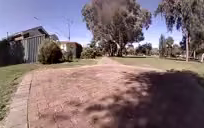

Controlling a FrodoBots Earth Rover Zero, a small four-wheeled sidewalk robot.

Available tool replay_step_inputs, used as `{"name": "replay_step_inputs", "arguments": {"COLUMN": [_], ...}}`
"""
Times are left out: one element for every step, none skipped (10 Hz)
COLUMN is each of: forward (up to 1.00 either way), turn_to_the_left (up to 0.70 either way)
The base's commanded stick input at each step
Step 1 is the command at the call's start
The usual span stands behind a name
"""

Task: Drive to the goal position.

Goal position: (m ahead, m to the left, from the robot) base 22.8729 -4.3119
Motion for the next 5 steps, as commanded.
{"name": "replay_step_inputs", "arguments": {"forward": [0.7,0.7,0.7,0.7,0.7], "turn_to_the_left": [0.0,0.0,0.0,0.0,0.0]}}
